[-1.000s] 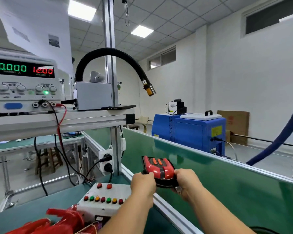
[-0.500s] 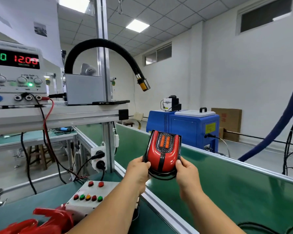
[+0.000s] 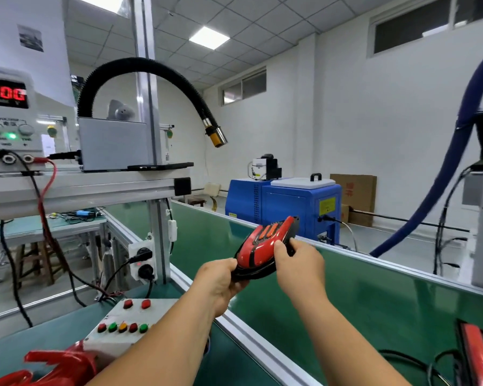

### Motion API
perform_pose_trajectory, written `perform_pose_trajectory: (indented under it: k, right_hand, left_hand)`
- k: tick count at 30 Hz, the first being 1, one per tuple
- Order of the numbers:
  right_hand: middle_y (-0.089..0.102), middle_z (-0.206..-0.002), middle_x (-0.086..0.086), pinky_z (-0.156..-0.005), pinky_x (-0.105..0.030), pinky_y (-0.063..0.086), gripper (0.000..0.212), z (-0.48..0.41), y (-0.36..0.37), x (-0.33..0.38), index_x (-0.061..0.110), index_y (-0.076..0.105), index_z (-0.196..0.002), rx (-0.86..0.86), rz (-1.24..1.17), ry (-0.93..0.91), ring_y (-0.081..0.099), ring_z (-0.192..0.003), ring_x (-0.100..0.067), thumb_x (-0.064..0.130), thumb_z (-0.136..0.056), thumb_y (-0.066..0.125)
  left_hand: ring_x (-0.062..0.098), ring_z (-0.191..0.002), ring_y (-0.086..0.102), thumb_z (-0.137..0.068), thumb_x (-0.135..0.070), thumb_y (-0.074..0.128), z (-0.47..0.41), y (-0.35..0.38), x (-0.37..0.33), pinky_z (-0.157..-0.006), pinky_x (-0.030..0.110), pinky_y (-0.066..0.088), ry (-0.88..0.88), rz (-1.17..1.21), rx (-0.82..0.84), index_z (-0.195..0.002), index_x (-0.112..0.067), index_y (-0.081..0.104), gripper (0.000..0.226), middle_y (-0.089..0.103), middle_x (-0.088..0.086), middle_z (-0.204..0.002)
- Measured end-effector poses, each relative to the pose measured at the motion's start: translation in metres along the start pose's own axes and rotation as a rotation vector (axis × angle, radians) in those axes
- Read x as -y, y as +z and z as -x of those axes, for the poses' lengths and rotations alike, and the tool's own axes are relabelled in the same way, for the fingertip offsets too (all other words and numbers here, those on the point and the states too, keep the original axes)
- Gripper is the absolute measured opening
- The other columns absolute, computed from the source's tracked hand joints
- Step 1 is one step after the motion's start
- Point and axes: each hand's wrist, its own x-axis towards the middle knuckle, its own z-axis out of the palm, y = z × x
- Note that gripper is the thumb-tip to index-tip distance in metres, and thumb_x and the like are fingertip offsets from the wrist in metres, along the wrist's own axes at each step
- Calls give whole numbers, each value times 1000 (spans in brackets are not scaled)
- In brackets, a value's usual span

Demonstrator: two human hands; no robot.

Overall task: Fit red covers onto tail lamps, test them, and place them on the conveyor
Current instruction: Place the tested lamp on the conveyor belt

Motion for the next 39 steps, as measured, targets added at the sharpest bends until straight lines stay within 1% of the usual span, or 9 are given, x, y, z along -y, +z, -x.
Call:
perform_pose_trajectory:
  k: [2, 4, 6, 8, 11, 14, 21, 27, 39]
  right_hand:
    - [59, -86, 8, -68, -24, 37, 12, 15, -8, -12, 20, 61, -98, -29, -69, 72, 53, -77, -11, 26, -96, 51]
    - [58, -106, -2, -84, -26, 40, 32, 33, -17, -28, 13, 55, -125, -73, -159, 197, 55, -94, -16, 27, -97, 52]
    - [56, -132, -11, -96, -31, 40, 53, 49, -28, -47, 7, 42, -143, -138, -195, 307, 55, -116, -23, 32, -97, 53]
    - [57, -134, -12, -92, -31, 41, 53, 63, -42, -61, 9, 44, -142, -195, -197, 366, 56, -110, -20, 35, -96, 53]
    - [62, -127, -6, -89, -30, 42, 40, 82, -65, -77, 12, 56, -130, -237, -241, 389, 56, -97, -12, 33, -96, 54]
    - [65, -98, 13, -87, -30, 43, 25, 95, -93, -84, 15, 63, -116, -290, -219, 338, 56, -84, 2, 29, -97, 55]
    - [52, -142, -3, -100, -29, 39, 52, 121, -166, -71, 12, 43, -144, -373, -198, 293, 51, -120, -11, 35, -98, 52]
    - [57, -135, -1, -104, -33, 43, 48, 149, -239, -68, 10, 45, -142, -469, -205, 248, 54, -120, -13, 31, -99, 52]
    - [72, -109, -12, -98, -49, 50, 31, 219, -389, -94, 0, 60, -125, -687, -246, 295, 68, -103, -26, 16, -101, 50]
  left_hand:
    - [24, -78, 65, -99, 3, 46, 3, 3, 10, -60, 31, 60, 3, -62, 34, -95, 1, 69, 24, 71, 15, -87]
    - [24, -84, 65, -101, 0, 44, 8, 9, 24, -82, 41, 57, 11, -145, 85, -112, 0, 66, 25, 72, 17, -101]
    - [17, -74, 68, -101, 0, 45, 19, 18, 39, -76, 35, 60, 17, -184, 156, -110, -1, 68, 25, 74, 12, -91]
    - [8, -55, 63, -100, -1, 47, 33, 27, 56, -50, 20, 52, 8, -212, 205, -98, -6, 72, 25, 74, 2, -73]
    - [6, -54, 58, -100, -4, 49, 52, 39, 80, -45, 19, 44, -24, -235, 229, -98, -11, 73, 25, 73, 0, -73]
    - [9, -66, 61, -101, -8, 50, 73, 52, 94, -51, 20, 46, -38, -217, 280, -112, -12, 71, 24, 76, 4, -89]
    - [14, -87, 73, -101, -7, 49, 134, 94, 103, -65, 21, 57, 27, -106, 420, -103, -9, 73, 24, 77, 7, -97]
    - [13, -82, 72, -100, -7, 50, 188, 142, 115, -63, 23, 57, 8, -61, 551, -99, -10, 72, 23, 77, 7, -94]
    - [19, -118, 61, -99, -18, 56, 301, 229, 178, -105, 42, 48, -63, -235, 757, -130, -19, 58, 31, 67, 1, -124]
